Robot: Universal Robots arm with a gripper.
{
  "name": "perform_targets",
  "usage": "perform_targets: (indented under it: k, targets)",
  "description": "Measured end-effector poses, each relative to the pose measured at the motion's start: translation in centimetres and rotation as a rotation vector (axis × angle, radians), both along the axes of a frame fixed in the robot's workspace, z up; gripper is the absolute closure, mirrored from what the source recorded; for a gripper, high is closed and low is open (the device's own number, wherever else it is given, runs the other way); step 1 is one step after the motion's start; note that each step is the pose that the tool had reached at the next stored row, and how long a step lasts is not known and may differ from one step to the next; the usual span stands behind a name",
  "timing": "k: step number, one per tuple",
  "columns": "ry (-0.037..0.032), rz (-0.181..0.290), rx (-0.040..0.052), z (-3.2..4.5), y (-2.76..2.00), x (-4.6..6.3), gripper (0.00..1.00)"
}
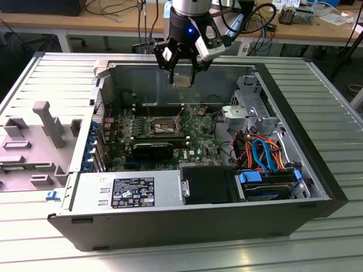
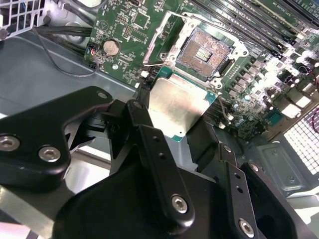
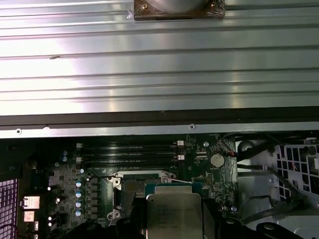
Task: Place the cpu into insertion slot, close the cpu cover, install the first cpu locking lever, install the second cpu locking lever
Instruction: 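Place the cpu into insertion slot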
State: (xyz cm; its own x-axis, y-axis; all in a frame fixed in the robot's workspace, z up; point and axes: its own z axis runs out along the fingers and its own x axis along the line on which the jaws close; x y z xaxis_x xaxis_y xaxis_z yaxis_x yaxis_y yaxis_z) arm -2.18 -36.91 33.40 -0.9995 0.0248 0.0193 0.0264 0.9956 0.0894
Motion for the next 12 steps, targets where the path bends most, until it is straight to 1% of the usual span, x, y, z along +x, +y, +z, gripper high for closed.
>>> perform_targets:
  k: [6, 12]
  targets:
    - [-0.0001, 0.0, 0.0, -0.02, -0.13, -0.32, 0.46]
    - [0.0, 0.0, 0.0, -0.03, -0.14, -0.63, 0.46]
